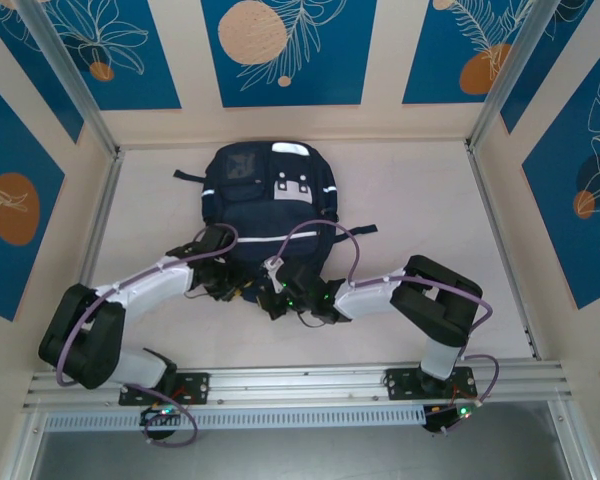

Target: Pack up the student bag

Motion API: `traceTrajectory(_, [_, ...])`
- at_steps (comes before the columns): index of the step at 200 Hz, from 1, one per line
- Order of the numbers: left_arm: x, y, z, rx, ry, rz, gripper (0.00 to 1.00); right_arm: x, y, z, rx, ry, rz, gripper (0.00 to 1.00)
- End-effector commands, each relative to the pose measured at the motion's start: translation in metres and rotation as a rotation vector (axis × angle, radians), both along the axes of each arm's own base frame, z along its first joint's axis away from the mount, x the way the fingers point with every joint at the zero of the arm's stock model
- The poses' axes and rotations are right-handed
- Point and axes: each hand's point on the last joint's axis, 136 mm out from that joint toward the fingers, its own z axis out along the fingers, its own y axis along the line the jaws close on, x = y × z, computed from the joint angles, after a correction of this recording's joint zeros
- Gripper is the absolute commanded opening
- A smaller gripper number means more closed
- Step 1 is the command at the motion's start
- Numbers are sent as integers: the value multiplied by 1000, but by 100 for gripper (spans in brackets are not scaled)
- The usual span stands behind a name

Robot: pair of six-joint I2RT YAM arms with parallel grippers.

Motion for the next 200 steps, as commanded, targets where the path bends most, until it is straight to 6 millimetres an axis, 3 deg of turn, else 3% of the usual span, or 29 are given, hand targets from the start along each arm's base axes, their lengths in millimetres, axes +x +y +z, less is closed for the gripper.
traceTrajectory(1, [8, 16, -19, 74, 8, 37, 28, -7, -22, -13, -90, -4, -9, 0])
traceTrajectory(92, [15, 25, -13, 128, -18, 25, 27, -6, -71, -16, -139, -20, -53, 0])
traceTrajectory(124, [16, 27, -9, 137, -24, 18, 26, -2, -86, -8, -143, -56, -41, 0])
traceTrajectory(165, [19, 29, -1, 151, -50, 8, 25, -2, -91, 0, -140, -67, 36, 0])
traceTrajectory(200, [24, 30, 12, 168, -87, -16, 25, -7, -77, -7, -107, -25, 101, 0])
